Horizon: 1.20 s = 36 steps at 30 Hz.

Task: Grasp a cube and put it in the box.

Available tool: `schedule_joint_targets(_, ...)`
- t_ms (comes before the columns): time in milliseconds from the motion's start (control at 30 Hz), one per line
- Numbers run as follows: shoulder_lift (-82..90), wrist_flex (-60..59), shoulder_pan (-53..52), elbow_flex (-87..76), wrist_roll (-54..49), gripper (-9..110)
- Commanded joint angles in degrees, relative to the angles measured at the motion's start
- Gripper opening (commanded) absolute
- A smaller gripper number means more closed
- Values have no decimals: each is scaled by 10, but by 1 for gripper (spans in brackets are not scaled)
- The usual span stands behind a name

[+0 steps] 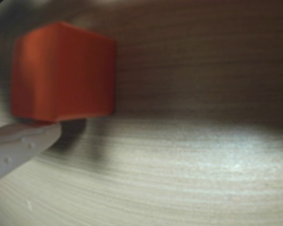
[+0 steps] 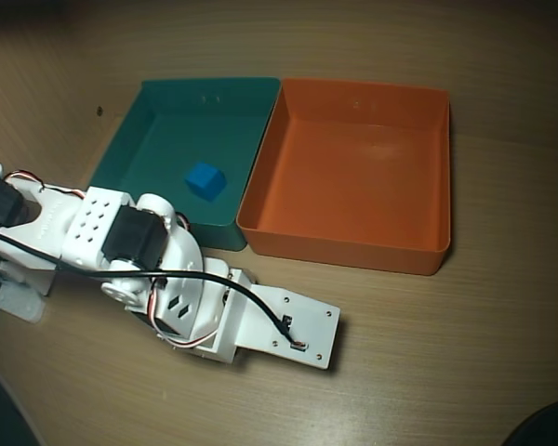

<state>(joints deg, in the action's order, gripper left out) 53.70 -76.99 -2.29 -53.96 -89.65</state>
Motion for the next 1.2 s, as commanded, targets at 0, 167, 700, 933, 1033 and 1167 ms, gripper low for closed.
schedule_joint_targets(0, 11, 5, -1, 36, 2, 32)
schedule_joint_targets(167, 9, 5, -1, 36, 2, 26)
schedule_joint_targets(700, 17, 5, -1, 37, 4, -6)
schedule_joint_targets(933, 77, 5, -3, 40, 4, -6)
schedule_joint_targets(1033, 129, 5, -6, 47, 4, -6)
schedule_joint_targets(1167, 197, 5, -9, 47, 4, -6)
